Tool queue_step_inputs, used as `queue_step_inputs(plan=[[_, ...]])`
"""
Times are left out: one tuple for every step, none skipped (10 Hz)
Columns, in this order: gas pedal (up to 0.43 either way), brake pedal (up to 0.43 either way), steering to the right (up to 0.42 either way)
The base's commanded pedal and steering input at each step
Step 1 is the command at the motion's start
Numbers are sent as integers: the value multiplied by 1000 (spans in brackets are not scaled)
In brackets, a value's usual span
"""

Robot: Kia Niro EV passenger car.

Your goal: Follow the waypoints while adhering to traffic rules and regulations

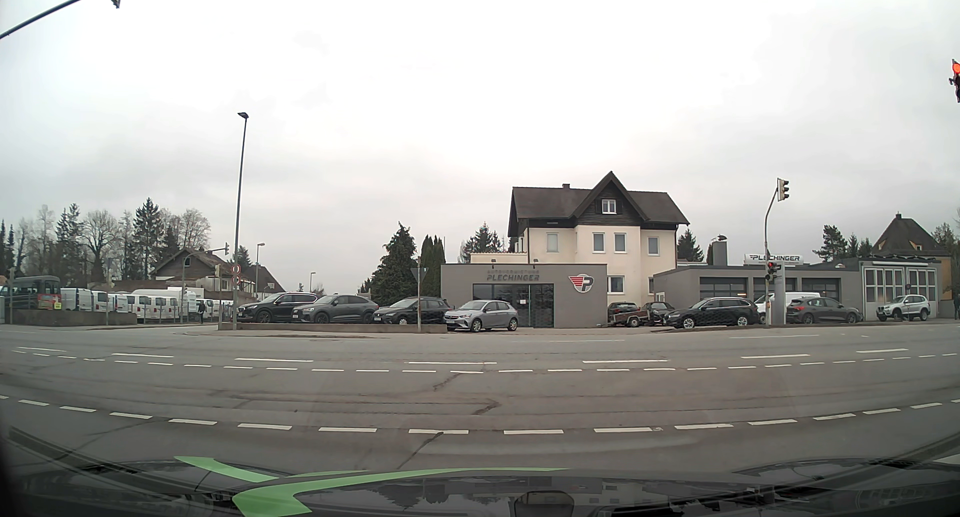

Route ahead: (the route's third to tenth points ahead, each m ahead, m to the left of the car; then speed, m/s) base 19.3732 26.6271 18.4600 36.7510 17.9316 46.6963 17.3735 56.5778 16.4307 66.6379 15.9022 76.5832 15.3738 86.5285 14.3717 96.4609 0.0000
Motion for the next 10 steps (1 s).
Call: queue_step_inputs(plan=[[0,341,-3],[0,341,-3],[0,341,-3],[0,341,-3],[0,341,-3],[0,341,-3],[0,341,-3],[0,341,-3],[0,341,-3],[0,341,-3]])
